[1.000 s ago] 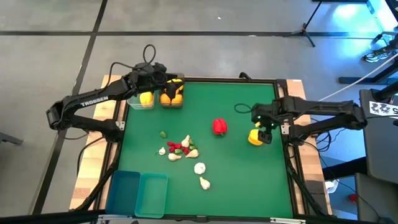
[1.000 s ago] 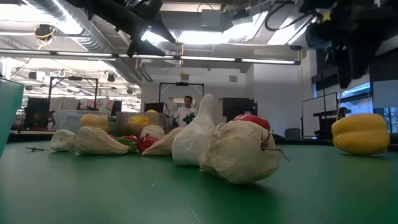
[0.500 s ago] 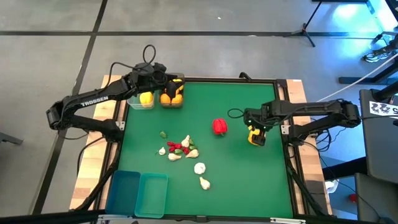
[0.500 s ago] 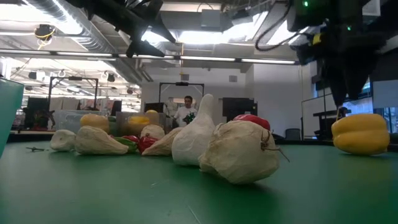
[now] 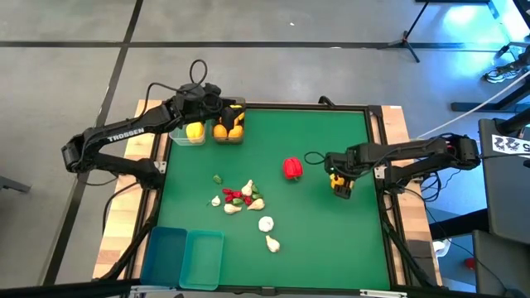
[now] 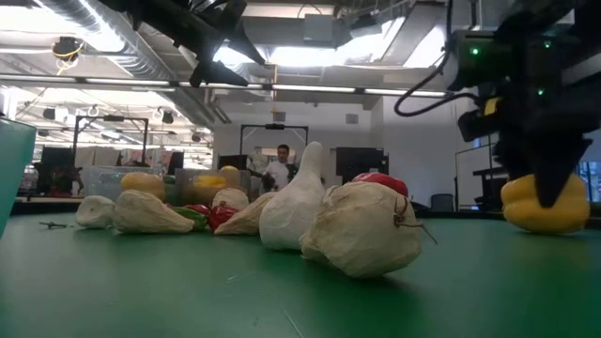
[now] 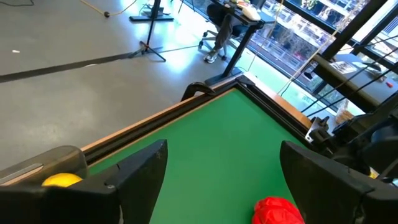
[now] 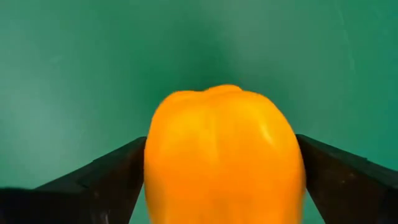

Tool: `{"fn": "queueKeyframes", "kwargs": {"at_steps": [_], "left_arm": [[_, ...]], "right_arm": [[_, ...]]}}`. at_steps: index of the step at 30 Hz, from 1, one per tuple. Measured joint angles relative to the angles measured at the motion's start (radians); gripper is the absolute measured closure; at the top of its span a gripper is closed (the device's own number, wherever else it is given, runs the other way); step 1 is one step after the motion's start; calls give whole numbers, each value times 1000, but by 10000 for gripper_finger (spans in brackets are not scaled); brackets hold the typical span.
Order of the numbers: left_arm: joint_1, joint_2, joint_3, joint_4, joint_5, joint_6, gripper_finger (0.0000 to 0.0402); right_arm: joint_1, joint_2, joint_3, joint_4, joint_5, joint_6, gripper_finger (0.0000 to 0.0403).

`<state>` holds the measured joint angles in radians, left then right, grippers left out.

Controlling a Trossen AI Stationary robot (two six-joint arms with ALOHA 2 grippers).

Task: Sort produce into baskets
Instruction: Put the yellow bell pepper into the transparent bin

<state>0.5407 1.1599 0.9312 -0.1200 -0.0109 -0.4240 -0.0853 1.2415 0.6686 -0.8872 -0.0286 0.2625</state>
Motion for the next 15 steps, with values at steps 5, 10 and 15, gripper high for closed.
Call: {"fn": "queueKeyframes", "kwargs": {"at_steps": [5, 10, 15], "left_arm": [[0, 0, 0, 0, -1, 0, 98], [0, 0, 0, -1, -1, 0, 98], [0, 0, 0, -3, -1, 0, 98]], "right_arm": [[0, 0, -9, 21, 36, 45, 41], [0, -1, -8, 20, 25, 73, 108], [0, -1, -7, 24, 17, 105, 119]]}}
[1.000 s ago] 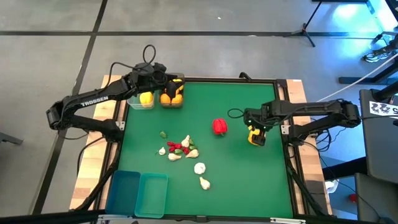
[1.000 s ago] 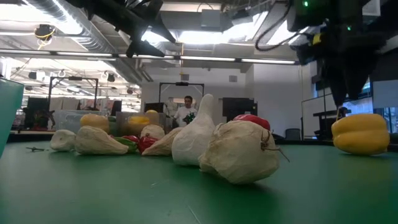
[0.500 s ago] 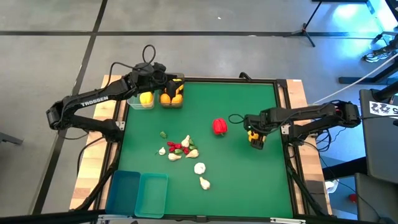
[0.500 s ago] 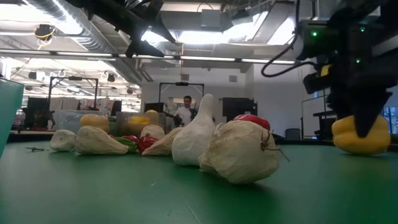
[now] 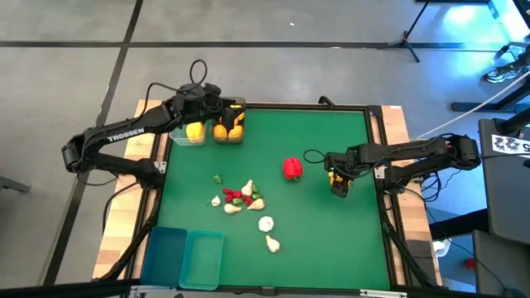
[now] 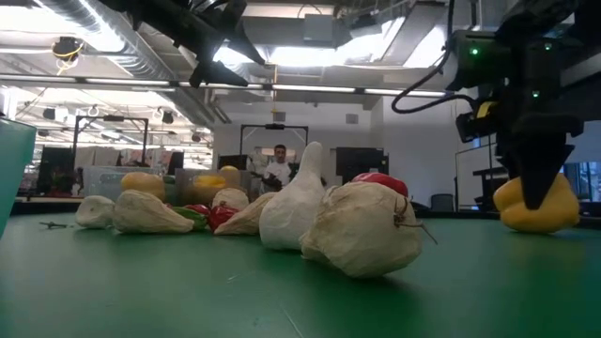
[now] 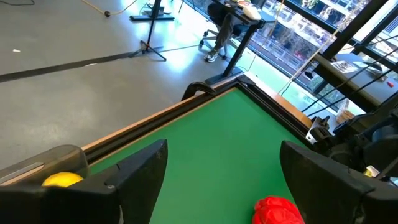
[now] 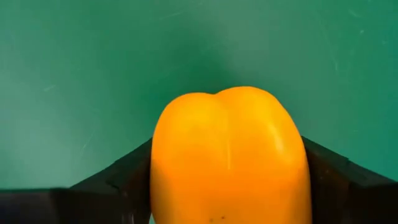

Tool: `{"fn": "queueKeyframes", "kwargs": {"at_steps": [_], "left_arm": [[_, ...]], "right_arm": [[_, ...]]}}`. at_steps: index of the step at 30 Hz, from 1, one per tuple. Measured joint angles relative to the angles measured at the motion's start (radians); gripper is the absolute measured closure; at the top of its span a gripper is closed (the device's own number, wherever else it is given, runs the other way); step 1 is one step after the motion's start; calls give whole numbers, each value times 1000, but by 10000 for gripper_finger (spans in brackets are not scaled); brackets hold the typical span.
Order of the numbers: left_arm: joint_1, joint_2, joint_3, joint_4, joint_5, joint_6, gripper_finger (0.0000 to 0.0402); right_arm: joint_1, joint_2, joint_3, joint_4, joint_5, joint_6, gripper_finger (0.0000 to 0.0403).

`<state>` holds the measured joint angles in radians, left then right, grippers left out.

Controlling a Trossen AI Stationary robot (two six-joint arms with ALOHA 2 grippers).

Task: Sort produce into baskets
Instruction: Put the yellow bell pepper into the transparent bin

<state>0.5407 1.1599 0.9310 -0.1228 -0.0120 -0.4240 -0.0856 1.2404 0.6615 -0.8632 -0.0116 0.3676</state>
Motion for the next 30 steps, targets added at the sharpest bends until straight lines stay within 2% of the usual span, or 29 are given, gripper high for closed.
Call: {"fn": "queueKeyframes", "kwargs": {"at_steps": [3, 8, 16, 20, 26, 30], "left_arm": [[0, 0, 0, 0, 0, -2, 98], [12, -7, 0, 10, 0, -41, 98], [43, -53, 0, 19, 0, -37, 98], [66, -89, 0, 46, 0, -35, 98], [92, -162, 0, 59, 0, -36, 98], [97, -226, 0, 52, 0, -37, 98]], "right_arm": [[0, 3, 24, 6, 2, 11, 119], [-9, 2, 137, 70, 46, -19, 114], [-137, 28, 337, 338, 29, -112, 117], [-201, 144, 461, 431, -17, -165, 113], [-226, 411, 733, 477, -100, -265, 112], [-229, 555, 916, 471, -239, -294, 109]]}}
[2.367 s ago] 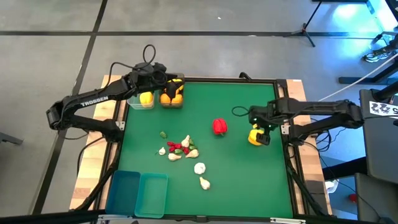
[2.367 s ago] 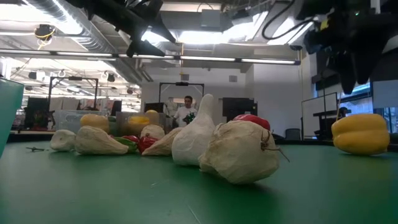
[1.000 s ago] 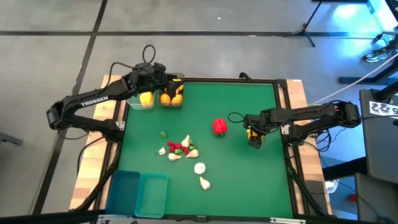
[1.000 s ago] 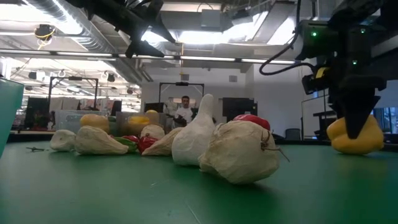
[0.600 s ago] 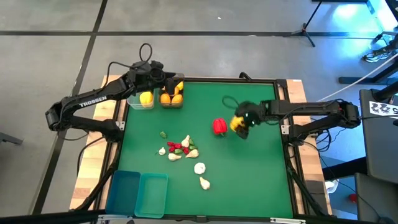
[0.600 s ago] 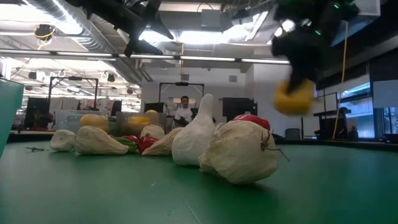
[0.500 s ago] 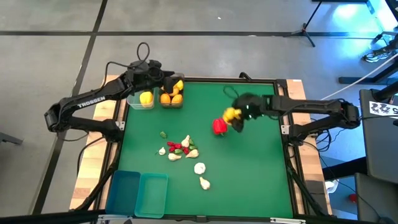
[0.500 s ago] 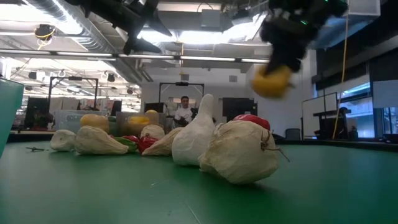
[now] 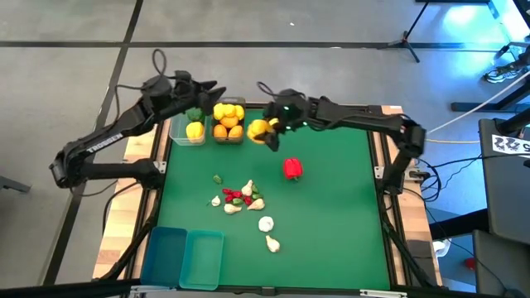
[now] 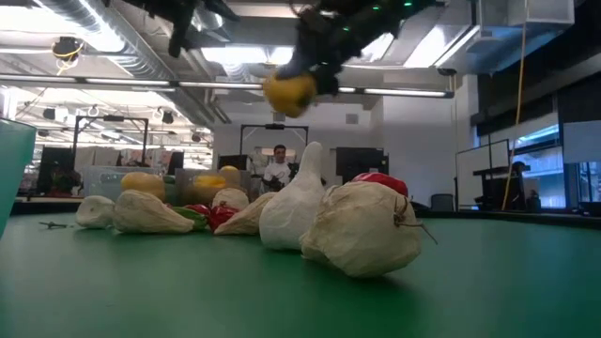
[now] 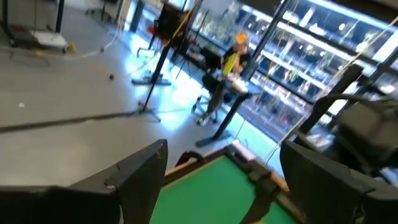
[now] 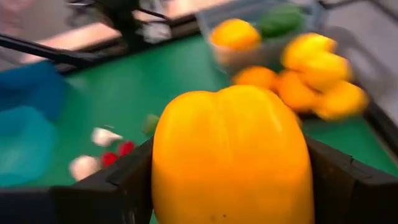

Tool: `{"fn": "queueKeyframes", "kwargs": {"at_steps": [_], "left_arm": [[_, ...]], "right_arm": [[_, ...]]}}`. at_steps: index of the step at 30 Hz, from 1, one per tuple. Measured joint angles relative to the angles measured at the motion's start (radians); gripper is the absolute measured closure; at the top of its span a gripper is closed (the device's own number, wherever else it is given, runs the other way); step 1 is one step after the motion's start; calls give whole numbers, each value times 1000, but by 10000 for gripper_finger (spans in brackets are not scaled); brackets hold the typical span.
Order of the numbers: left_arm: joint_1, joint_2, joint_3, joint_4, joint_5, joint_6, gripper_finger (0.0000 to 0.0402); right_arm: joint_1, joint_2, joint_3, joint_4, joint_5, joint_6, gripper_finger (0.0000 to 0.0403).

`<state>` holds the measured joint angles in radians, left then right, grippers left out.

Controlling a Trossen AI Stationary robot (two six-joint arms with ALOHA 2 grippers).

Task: Sort produce into baskets
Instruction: Put the yellow bell pepper into the transparent bin

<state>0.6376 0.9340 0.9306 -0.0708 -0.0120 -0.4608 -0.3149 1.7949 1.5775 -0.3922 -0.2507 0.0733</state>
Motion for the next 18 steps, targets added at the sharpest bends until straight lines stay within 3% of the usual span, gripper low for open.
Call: {"fn": "queueKeyframes", "kwargs": {"at_steps": [3, 7, 18], "left_arm": [[-1, -57, 0, -1, 0, 21, 98], [8, -124, 0, -1, 1, 24, 98], [26, -226, 0, -41, -1, -15, 98]], "right_arm": [[31, 59, 86, -2, -117, -11, 110], [148, 108, 161, 5, -189, -86, 110], [422, 335, 322, 152, -190, -162, 110]]}}
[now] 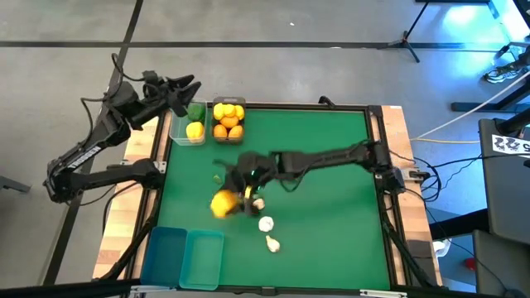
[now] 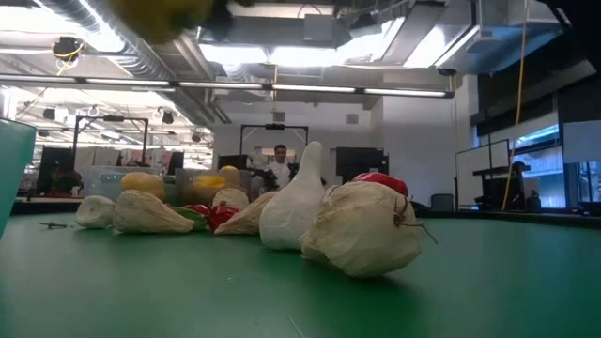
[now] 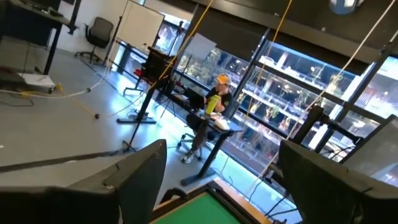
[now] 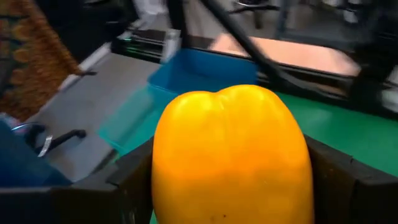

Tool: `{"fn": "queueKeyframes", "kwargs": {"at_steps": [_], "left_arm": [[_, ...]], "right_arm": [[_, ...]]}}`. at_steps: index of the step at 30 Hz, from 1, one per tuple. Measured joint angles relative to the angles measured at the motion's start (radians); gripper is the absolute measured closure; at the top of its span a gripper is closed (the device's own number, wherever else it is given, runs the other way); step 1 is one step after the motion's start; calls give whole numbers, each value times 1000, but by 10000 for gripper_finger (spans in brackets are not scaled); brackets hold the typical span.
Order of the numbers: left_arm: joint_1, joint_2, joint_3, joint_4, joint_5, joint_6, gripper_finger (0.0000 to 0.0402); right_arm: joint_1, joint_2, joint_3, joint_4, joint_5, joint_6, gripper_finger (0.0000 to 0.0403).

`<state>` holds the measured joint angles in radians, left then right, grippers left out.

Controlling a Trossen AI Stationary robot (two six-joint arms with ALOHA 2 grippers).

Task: Sort produce into baskets
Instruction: Put the yellow bell pepper into the transparent bin

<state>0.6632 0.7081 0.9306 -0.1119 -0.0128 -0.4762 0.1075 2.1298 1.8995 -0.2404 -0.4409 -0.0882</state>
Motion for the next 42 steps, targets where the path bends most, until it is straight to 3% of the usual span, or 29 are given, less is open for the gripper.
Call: {"fn": "queueKeyframes", "kwargs": {"at_steps": [6, 14, 18, 24, 26, 30, 32, 36, 42], "left_arm": [[0, -5, 0, -19, -3, -50, 98], [15, -47, 0, 13, -53, -25, 98], [27, -81, 0, 37, -53, -6, 98], [31, -132, 0, 40, -55, 33, 98], [32, -142, 0, 17, -56, 64, 98], [32, -149, 0, -71, -106, 140, 98], [33, -143, 0, -173, -154, 131, 98], [33, -111, -48, -319, -153, 84, 98], [55, -100, -89, -230, -58, 50, 98]], "right_arm": [[11, 52, 81, 4, 51, -16, 109], [-211, 56, 152, 16, 143, -26, 109], [-302, 126, 233, 26, 140, -23, 109], [-382, 313, 461, 23, 132, 75, 109], [-398, 323, 423, 127, 122, 137, 109], [-429, 366, 455, 126, 110, 218, 115], [-437, 373, 455, 142, 86, 239, 115], [-442, 357, 455, 137, -4, 243, 105], [-487, 239, 459, 128, -3, 218, 105]]}}
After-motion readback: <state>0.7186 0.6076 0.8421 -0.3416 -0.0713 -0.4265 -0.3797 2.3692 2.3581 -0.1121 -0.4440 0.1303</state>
